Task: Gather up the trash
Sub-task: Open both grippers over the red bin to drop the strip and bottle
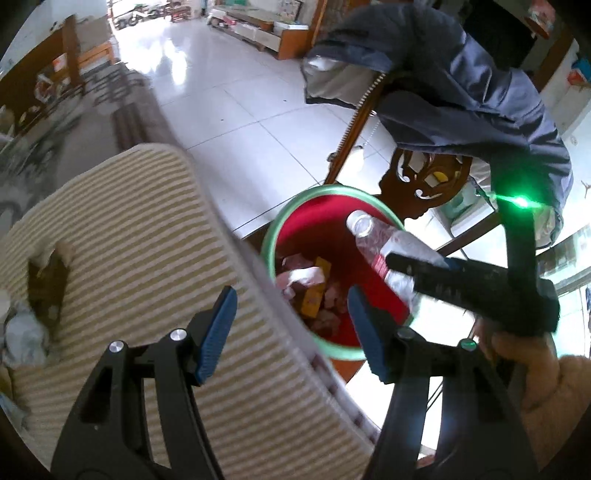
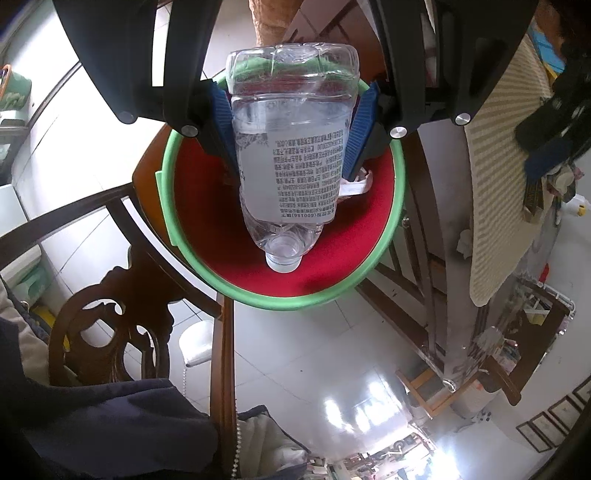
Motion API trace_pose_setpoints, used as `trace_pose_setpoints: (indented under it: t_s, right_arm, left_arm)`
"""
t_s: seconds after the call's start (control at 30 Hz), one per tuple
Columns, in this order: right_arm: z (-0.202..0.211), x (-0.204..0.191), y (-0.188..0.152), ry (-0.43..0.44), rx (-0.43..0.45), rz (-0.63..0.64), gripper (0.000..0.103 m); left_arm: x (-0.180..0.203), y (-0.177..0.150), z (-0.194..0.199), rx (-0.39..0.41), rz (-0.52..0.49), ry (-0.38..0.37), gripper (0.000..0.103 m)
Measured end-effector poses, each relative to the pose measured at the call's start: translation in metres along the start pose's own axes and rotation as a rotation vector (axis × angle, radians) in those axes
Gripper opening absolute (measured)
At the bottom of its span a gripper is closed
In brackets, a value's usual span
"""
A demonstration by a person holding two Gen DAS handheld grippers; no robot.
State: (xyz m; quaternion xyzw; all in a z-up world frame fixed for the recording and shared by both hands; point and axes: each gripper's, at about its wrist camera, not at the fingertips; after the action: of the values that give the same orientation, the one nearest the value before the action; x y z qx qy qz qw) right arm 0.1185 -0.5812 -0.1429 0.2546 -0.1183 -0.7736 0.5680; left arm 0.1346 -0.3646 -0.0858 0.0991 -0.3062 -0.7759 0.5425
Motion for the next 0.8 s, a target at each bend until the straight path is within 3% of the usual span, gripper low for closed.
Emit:
trace_pose_setpoints:
  t_s: [0.3,0.8]
  right_arm:
    - [0.006,-0.005,0.0,-0.017,0.026,-0.006,0.055]
    - [0.051,-0.068,-0.015,0.034,0.101,0.024,0.067]
  left_arm:
    - [-0.038,-0.02,0.029,0.016,0.088,0.059,0.06]
    - [-0.063,-0.033,0.086,0.128,0.069,0.069,0.06]
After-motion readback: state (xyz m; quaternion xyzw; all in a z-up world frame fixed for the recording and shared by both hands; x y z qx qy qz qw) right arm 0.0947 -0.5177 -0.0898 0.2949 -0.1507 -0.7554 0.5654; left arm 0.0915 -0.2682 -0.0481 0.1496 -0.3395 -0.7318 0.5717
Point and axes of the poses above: each gripper's, at about its wrist camera, not at the fingertips, and z roughly against the way its jaws point, x to its right, y to its top, and after that the axes turned 11 degrees about x, right-handed
